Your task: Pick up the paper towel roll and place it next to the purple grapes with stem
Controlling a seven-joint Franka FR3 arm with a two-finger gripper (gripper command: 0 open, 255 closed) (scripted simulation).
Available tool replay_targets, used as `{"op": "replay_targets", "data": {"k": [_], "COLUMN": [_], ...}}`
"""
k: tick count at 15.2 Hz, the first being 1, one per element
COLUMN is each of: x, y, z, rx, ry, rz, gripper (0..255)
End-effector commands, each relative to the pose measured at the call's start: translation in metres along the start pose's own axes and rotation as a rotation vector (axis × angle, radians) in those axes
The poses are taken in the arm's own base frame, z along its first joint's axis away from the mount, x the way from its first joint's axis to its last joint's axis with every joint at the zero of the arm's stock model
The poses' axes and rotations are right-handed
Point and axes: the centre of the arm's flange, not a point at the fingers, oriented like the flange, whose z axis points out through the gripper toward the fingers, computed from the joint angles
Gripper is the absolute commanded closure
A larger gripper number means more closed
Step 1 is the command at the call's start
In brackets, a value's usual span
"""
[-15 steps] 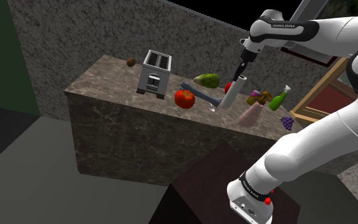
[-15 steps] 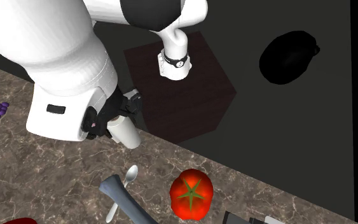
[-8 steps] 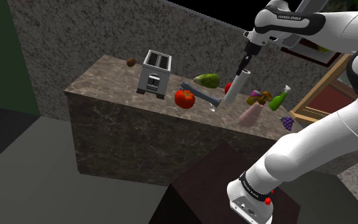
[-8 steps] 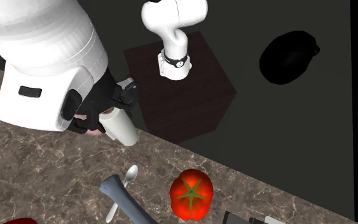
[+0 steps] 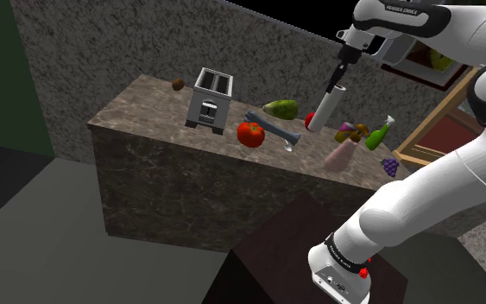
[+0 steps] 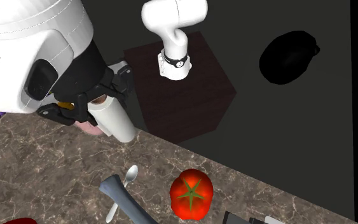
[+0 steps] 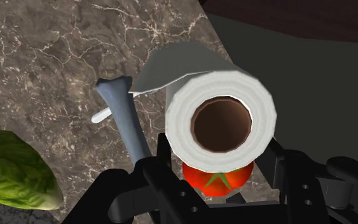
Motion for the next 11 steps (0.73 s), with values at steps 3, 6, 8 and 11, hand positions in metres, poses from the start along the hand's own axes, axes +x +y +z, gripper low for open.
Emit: {"op": "replay_targets", "data": {"k": [3,6,8,11], "x": [-0.001,-0.001,-0.001,-0.001], "y": [0.000,0.001,0.001,0.001], "z": [-0.021,-0.037,-0.048,-0.064], "rx": [0.000,0.000,0.000,0.000], "ry": [0.000,0.000,0.000,0.000], "rz": [0.000,0.000,0.000,0.000], "gripper": [255,255,255,255]}}
